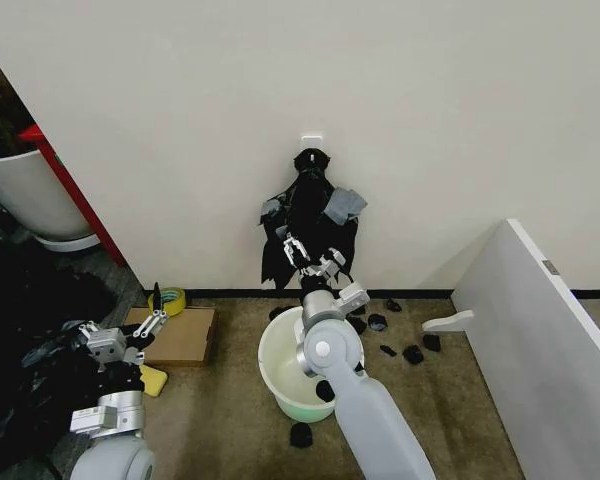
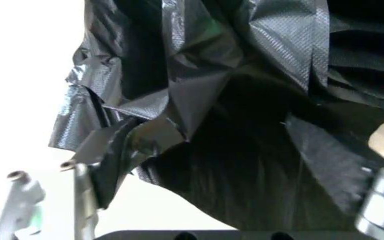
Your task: Place the garbage bag over the trash bin.
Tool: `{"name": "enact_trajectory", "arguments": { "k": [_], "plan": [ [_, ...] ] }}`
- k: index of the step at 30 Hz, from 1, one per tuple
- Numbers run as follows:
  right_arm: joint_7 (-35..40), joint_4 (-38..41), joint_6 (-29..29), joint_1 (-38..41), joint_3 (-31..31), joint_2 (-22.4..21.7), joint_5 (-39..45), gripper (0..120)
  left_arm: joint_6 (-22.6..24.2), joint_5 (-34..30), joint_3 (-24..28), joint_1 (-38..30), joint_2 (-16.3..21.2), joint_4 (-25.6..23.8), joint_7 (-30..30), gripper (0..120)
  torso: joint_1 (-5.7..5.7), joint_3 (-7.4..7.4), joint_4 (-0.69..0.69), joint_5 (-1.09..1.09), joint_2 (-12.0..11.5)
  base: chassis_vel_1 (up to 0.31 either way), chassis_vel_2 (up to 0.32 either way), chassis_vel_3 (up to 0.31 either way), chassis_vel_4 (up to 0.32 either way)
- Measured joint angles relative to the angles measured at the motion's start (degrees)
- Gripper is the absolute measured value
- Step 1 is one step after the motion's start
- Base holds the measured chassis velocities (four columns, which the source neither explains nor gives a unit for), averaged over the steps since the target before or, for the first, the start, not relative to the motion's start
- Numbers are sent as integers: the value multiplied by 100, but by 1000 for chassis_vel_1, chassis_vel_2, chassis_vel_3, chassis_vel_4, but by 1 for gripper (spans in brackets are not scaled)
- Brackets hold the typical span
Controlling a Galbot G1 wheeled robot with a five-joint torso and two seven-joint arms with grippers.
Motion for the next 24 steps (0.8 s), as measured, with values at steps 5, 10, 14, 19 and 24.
{"name": "enact_trajectory", "arguments": {
  "k": [5,10,14,19,24],
  "plan": [
    [52,-169,10,201,25,1,-24,62,-8,0,-21,4,11,14,-62,100,0,0,0,0,0,0,0,0,0],
    [-102,-213,92,210,30,3,-33,38,-38,5,-41,-7,19,65,-116,100,0,0,0,0,0,0,0,0,0],
    [-265,-227,185,190,72,7,-22,30,-53,22,-32,-30,17,108,-140,100,0,0,0,0,0,0,0,0,0],
    [-502,-182,298,133,133,7,23,9,-59,42,11,-61,5,139,-144,100,0,0,-1,0,0,0,0,0,0],
    [-621,-165,324,69,131,7,6,0,-59,45,24,-81,5,153,-145,100,0,0,-1,0,0,0,0,0,0]
  ]
}}
